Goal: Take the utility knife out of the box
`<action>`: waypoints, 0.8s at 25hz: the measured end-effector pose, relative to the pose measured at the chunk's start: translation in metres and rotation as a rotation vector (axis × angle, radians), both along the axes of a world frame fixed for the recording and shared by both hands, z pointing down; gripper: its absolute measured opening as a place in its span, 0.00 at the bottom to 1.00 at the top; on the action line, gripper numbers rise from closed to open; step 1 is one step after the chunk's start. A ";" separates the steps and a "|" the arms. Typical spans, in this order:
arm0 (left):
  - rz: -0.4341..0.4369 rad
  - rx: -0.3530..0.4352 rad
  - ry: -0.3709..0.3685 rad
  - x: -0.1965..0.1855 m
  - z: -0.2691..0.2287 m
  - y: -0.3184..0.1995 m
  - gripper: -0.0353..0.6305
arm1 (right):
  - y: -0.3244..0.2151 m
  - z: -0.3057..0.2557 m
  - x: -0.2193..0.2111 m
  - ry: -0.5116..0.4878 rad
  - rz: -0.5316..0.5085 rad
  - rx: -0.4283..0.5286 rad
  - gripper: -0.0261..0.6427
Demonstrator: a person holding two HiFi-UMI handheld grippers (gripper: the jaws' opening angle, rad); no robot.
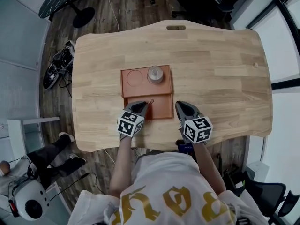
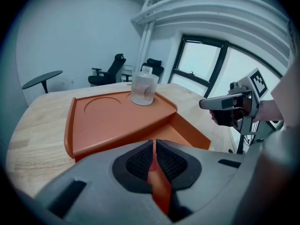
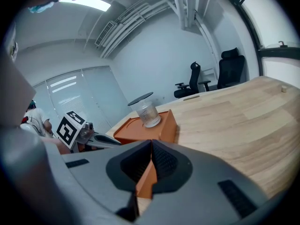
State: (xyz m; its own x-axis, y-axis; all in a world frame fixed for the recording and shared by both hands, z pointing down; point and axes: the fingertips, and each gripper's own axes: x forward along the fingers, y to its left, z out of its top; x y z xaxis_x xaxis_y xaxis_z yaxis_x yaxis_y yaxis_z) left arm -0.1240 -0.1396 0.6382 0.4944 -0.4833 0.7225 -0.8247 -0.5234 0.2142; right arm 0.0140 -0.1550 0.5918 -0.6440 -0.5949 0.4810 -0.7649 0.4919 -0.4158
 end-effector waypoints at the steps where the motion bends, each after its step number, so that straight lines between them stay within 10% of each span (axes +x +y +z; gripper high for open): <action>1: 0.008 -0.010 -0.008 0.001 0.003 -0.001 0.07 | -0.001 0.002 0.002 0.007 0.000 -0.001 0.06; 20: 0.144 -0.125 -0.169 0.015 0.048 0.000 0.18 | -0.010 0.029 0.022 0.041 0.030 -0.059 0.06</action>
